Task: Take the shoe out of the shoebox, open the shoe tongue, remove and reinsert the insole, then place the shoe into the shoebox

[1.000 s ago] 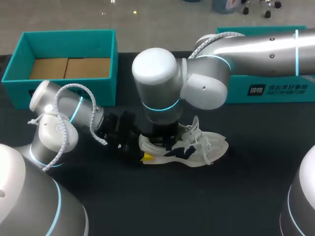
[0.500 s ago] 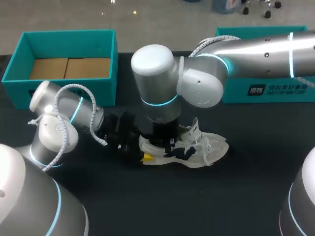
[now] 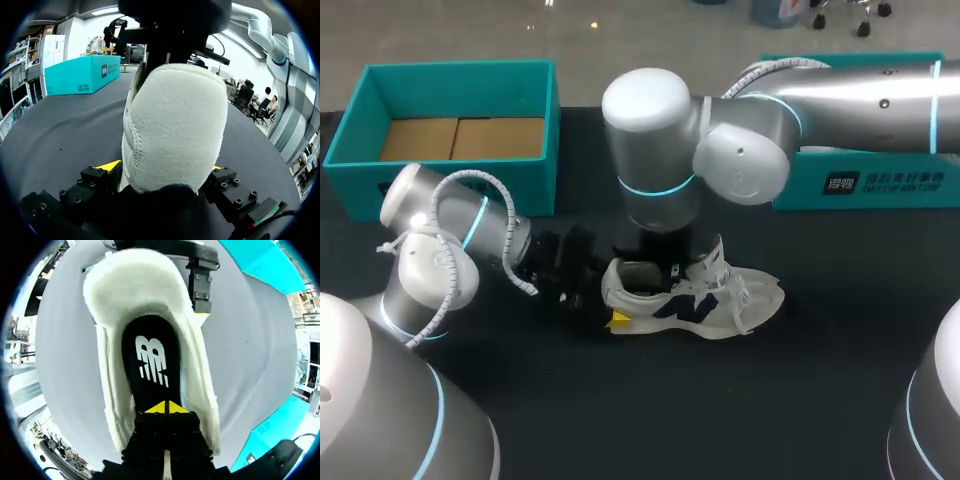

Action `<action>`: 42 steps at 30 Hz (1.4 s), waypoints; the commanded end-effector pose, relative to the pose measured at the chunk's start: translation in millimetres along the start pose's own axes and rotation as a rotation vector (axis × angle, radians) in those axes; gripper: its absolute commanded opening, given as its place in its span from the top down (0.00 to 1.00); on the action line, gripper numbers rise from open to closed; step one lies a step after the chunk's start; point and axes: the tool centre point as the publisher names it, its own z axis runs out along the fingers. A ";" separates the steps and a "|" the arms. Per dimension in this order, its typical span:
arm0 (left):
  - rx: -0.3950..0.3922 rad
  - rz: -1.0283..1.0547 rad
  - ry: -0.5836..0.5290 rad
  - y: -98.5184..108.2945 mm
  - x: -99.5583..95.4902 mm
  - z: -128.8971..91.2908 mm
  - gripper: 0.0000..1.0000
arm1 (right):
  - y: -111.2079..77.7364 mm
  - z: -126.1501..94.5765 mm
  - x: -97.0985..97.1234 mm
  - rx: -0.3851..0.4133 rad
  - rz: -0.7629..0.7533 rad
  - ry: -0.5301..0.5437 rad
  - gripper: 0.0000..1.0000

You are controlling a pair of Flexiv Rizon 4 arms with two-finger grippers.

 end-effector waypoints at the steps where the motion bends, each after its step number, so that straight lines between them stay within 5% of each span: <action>1: -0.002 -0.001 0.000 1.8 -1.4 0.7 1.00 | -19.9 -28.8 3.5 -0.072 0.000 -0.057 1.00; 9: -0.002 -0.001 0.000 1.8 -1.4 0.7 1.00 | -8.6 -32.5 1.9 -0.108 -0.037 -0.083 1.00; 10: -0.002 -0.001 0.000 1.8 -1.4 0.7 1.00 | -6.5 -29.2 1.6 -0.109 -0.042 -0.081 0.88; 13: -0.002 -0.001 0.000 1.8 -1.4 0.7 1.00 | 2.8 -22.7 1.9 -0.119 -0.052 -0.077 1.00; 26: -0.002 -0.001 0.000 1.8 -1.4 0.7 1.00 | 16.8 9.3 12.5 -0.089 -0.075 -0.025 1.00; 29: -0.002 -0.001 0.000 1.8 -1.4 0.7 1.00 | 14.1 11.2 15.8 -0.085 -0.054 -0.041 0.72; 42: -0.002 -0.001 0.000 1.8 -1.4 0.7 1.00 | 24.2 15.2 -1.1 -0.093 -0.027 -0.105 0.66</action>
